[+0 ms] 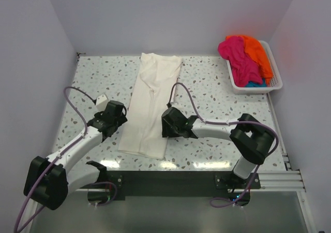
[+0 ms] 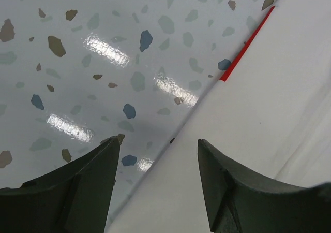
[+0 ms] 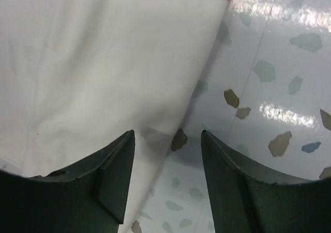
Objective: Fold and stack the t-shirts
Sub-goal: Fold the tshirt
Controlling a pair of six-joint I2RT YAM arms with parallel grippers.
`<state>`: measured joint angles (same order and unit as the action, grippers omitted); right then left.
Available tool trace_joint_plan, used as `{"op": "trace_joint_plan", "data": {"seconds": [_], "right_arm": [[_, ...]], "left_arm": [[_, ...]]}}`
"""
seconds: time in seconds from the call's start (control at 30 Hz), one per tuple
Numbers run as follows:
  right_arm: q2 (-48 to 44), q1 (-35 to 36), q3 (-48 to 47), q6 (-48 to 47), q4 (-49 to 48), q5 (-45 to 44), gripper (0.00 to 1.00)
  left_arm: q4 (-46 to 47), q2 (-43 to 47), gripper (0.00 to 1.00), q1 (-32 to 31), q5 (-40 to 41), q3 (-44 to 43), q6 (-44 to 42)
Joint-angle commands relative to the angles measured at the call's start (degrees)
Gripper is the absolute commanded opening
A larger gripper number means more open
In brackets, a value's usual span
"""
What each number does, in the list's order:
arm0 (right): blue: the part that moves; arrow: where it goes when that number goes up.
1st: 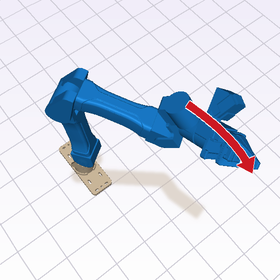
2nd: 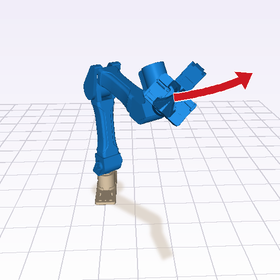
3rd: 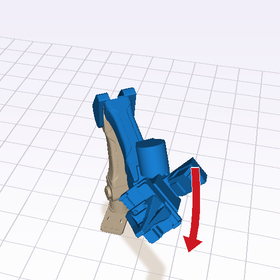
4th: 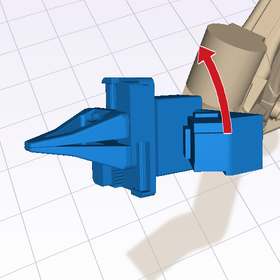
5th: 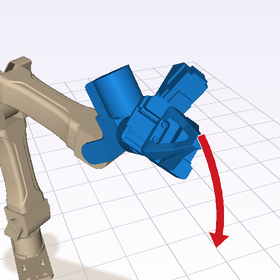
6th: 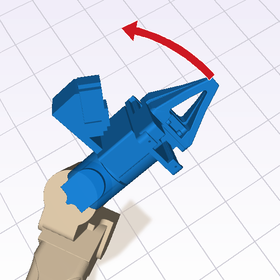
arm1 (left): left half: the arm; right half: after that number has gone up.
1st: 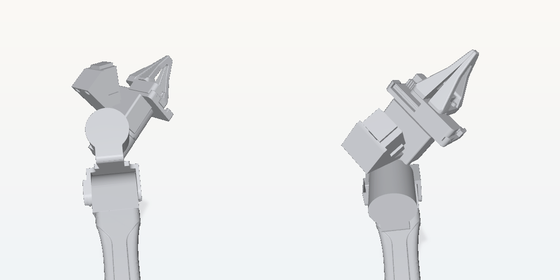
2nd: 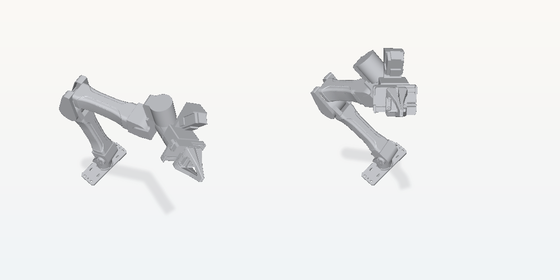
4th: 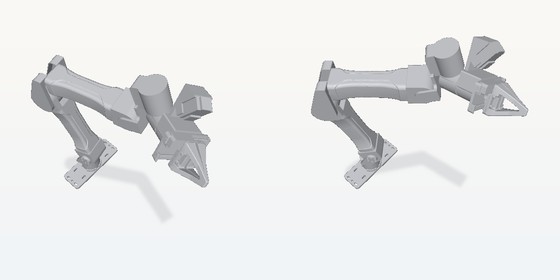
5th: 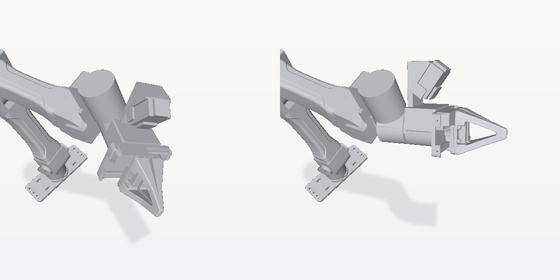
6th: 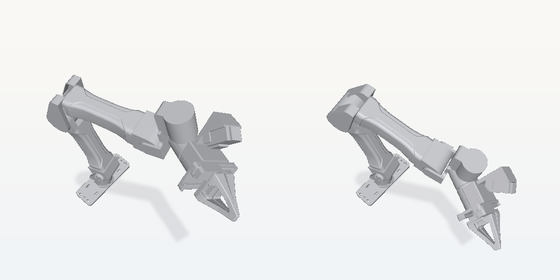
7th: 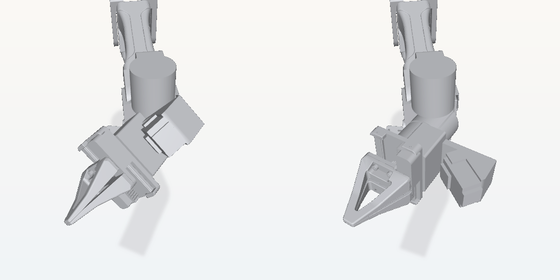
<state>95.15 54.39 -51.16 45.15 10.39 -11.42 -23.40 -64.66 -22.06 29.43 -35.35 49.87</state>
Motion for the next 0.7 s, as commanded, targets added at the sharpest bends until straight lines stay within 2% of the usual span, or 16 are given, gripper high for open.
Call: {"op": "trace_joint_plan", "data": {"seconds": [0.0, 0.1, 0.13, 0.2, 0.3, 0.5, 0.67], "right_arm": [[3.63, -0.16, -4.03, 0.38, 0.51, -3.7, 0.56], [5.56, -0.16, -5.35, -0.05, 1.38, -4.22, 0.49], [5.92, -0.16, -5.88, -0.23, 1.91, -4.92, 0.42], [6.36, -0.25, -5.71, -0.58, 3.23, -5.71, 0.35], [5.31, -1.48, -4.66, -1.63, 4.28, -6.07, 0.28], [2.15, -8.68, -1.76, -4.97, 4.55, -2.92, 0.12], [1.52, -10.89, -2.45, -7.26, 5.86, -3.17, 0.12]], "left_arm": [[-0.77, 4.97, 0.66, -1.31, 3.0, 2.04, 3.48], [-1.65, 7.0, 0.67, -1.93, 3.0, 4.59, 4.45], [-1.39, 8.31, 0.67, -1.93, 2.22, 5.11, 4.71], [-0.6, 9.73, 0.67, -2.02, 1.16, 6.52, 4.01], [0.72, 10.34, 0.67, -2.63, -2.0, 7.23, 2.53], [6.96, 13.07, 0.69, -6.85, -9.91, 11.53, -0.47], [6.18, 12.72, 0.7, -7.38, -12.21, 13.12, -1.96]]}}
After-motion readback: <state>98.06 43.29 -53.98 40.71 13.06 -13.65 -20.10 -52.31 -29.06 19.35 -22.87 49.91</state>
